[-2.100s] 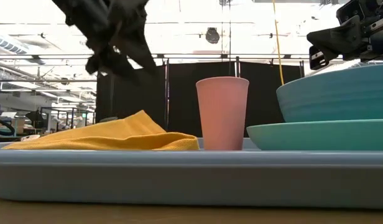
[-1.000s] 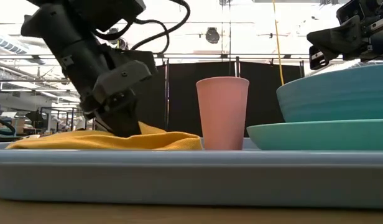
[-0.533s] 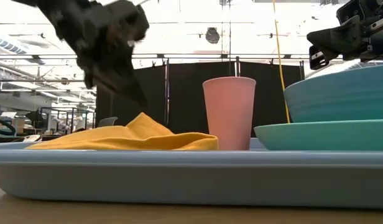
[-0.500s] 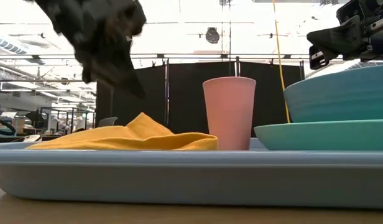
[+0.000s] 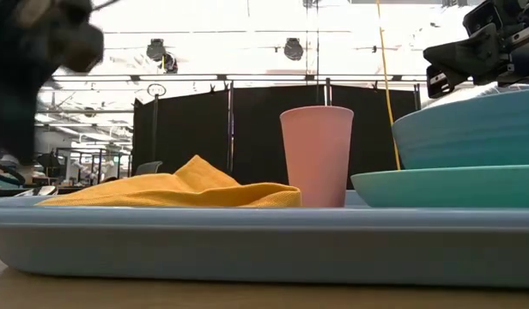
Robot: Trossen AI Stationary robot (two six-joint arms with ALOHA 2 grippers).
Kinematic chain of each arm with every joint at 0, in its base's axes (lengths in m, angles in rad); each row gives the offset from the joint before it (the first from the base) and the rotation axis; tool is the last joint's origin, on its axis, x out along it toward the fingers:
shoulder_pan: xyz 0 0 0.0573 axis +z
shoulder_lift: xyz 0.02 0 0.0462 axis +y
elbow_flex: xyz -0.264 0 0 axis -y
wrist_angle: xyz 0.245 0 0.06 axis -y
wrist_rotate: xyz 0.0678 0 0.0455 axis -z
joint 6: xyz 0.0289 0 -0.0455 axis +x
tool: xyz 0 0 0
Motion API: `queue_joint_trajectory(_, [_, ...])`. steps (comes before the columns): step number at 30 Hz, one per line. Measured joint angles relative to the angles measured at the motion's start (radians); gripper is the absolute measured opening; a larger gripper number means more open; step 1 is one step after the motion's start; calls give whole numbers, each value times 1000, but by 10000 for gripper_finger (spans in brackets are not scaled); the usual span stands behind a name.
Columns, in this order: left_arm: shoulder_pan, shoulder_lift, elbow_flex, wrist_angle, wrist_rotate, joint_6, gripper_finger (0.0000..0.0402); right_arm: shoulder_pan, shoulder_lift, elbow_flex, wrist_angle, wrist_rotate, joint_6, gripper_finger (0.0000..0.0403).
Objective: Set up tray
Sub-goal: Put the orange spoon on top of the yellow table napkin
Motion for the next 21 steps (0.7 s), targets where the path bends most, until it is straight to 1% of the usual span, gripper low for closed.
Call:
queue_joint_trajectory(2, [-7,26,-1,-26,56,-51,17,0,4,0,3,0,1,0])
queue_joint_trajectory(5, [-16,51,-1,-32,87,-87,31,0,4,0,6,0,1,0])
queue_joint_trajectory(9, [-20,42,-1,-47,89,-86,42,0,7,0,11,0,1,0])
queue_joint_trajectory(11, [-19,32,-1,-81,99,-83,47,0,11,0,18,2,1,0])
queue_joint_trajectory(14, [-14,7,-1,-106,106,-47,59,0,12,0,17,4,1,0])
queue_joint_trajectory(18, [15,-43,-1,-97,144,37,95,0,16,0,17,4,1,0])
queue_joint_trajectory(21, [41,-62,0,-129,212,42,136,0,16,0,21,5,-2,0])
